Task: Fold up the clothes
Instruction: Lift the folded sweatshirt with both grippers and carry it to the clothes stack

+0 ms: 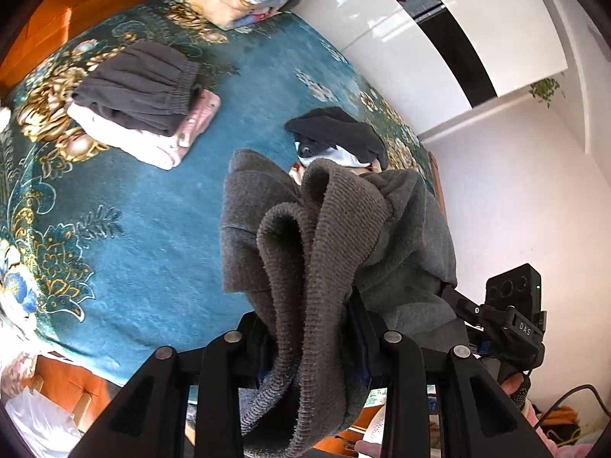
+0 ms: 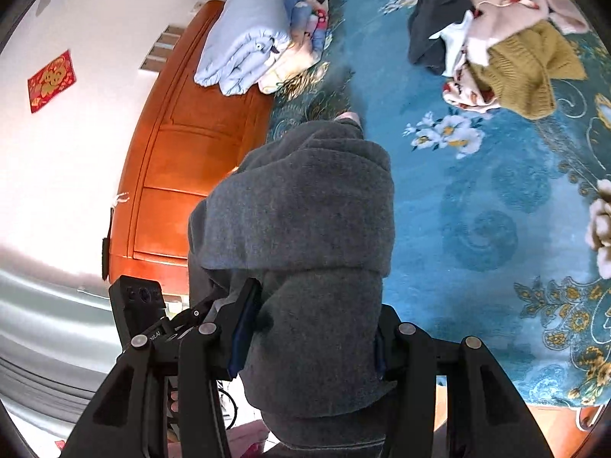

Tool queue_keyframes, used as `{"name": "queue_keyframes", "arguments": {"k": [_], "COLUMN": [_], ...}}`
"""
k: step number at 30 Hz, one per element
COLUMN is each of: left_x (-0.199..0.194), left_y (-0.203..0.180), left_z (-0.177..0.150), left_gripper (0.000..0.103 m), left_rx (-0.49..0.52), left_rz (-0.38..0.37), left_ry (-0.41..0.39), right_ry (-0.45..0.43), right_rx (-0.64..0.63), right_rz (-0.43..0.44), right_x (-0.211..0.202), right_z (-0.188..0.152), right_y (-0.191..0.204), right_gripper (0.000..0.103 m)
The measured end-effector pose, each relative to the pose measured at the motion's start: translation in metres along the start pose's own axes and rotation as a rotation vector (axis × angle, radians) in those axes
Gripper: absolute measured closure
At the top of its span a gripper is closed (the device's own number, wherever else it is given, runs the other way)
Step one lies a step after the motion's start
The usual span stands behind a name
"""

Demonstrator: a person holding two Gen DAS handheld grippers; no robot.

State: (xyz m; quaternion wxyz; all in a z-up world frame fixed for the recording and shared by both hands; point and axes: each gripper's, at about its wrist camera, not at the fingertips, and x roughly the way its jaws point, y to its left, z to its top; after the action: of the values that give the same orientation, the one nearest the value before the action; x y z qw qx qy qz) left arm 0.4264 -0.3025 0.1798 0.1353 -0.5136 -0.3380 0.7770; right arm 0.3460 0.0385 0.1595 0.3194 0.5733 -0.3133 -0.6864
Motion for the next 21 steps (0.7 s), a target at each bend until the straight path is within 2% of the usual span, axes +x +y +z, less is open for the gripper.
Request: {"name": "queue_keyframes", "arguments": {"k": [6,11,16,21], "left_x": [-0.002,-0.008,-0.021,-0.017], "left_y": [0.044,0.095,0.149,0.200], "left_z": [0.033,0.101,0.177,0.220], "left_gripper": [0.067,0.067,0.067,0.066], "left_rx": [-0.023,-0.008,0.015,-0.022], "left_rz": [-0.016,-0.023,-0.025,-0.027], "left_ry": [0.036,0.083,0.107,0.131], "right_ry": [0.027,0.022,0.001,0.004], "right_rx": [0.021,0.069,0.107,0.150], "right_rz": [-0.035,-0.067,-0.080,-0.094], "right_x": [0.045,0.102,0.174,0.233], "right_z": [0.009,0.029,0.057,0.081], "right_y": [0.018,0.043,0.088,0.118], "right_gripper": [0.051,0.051,0.051,0.051]}}
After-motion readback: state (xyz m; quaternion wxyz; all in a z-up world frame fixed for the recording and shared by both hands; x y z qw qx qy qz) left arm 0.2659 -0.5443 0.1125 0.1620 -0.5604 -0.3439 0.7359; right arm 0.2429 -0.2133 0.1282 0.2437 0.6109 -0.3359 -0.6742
